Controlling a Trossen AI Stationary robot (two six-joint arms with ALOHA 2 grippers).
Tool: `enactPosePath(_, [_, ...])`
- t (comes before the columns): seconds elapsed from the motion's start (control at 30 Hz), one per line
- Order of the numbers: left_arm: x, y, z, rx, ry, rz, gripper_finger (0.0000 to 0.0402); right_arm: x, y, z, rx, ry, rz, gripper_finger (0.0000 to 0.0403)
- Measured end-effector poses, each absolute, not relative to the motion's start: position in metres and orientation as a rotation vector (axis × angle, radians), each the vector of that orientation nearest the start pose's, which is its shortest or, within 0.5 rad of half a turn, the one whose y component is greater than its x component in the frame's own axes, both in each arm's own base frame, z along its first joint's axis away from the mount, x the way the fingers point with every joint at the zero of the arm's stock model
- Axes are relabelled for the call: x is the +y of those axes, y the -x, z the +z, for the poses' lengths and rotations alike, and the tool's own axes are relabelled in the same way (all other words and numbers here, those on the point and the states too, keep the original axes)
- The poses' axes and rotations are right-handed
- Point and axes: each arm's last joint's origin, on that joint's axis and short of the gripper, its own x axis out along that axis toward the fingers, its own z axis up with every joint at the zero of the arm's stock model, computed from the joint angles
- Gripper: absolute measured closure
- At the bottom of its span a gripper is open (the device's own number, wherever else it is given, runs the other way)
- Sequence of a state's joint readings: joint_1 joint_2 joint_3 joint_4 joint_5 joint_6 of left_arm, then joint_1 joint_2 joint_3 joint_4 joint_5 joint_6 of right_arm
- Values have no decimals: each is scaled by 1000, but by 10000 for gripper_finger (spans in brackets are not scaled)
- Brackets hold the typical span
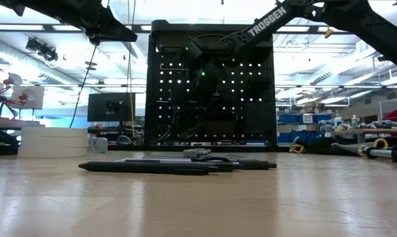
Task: Hang tools onto peg board
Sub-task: Hang the black safety glasses on the peg board, then put the black pen into the left black bin on the peg board
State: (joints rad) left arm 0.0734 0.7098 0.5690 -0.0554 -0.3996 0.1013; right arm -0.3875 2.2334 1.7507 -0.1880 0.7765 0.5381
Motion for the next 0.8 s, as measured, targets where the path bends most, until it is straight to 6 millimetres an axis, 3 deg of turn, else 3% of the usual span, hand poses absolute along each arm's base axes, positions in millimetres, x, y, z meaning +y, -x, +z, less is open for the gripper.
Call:
enactPosePath(0.13, [23,-156,283,228,-134,465,340,-190,-454,206,377,-298,-1269,52])
enactPosePath(0.4, [22,-147,288,192,-124,472,340,-142,-443,226,473,-282,-1306,57])
enactPosePath(0.6, [22,-147,286,210,-104,472,339,-73,-427,251,594,-253,-1223,60])
enactPosePath(0.8, [22,-147,285,220,-103,472,339,17,-400,278,905,-139,-820,63])
